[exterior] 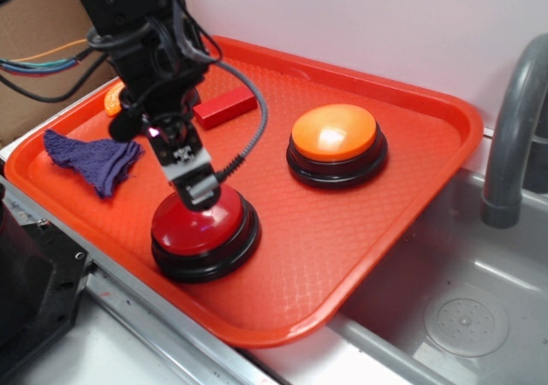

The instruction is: Push the red button.

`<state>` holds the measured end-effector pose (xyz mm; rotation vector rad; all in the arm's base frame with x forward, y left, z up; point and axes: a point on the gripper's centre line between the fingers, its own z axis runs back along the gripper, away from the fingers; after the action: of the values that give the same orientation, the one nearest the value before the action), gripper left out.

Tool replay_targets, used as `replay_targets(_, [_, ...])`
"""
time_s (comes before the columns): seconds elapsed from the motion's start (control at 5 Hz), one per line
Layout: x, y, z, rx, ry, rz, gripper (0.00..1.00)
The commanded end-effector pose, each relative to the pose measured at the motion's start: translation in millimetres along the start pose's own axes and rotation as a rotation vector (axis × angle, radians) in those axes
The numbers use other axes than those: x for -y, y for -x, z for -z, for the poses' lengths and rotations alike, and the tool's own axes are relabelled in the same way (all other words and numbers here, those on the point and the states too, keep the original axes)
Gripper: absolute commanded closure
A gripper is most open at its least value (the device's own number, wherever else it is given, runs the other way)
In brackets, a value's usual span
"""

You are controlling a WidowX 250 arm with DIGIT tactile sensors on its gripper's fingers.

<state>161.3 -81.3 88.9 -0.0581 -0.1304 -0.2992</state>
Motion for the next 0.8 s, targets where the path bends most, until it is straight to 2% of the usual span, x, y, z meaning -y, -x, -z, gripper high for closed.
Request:
replay_targets(0.0, [2, -6, -16, 0.046, 0.021, -0.026, 0.0])
replay_targets(0.6, [6, -11, -30, 0.044, 0.006, -0.027, 0.0])
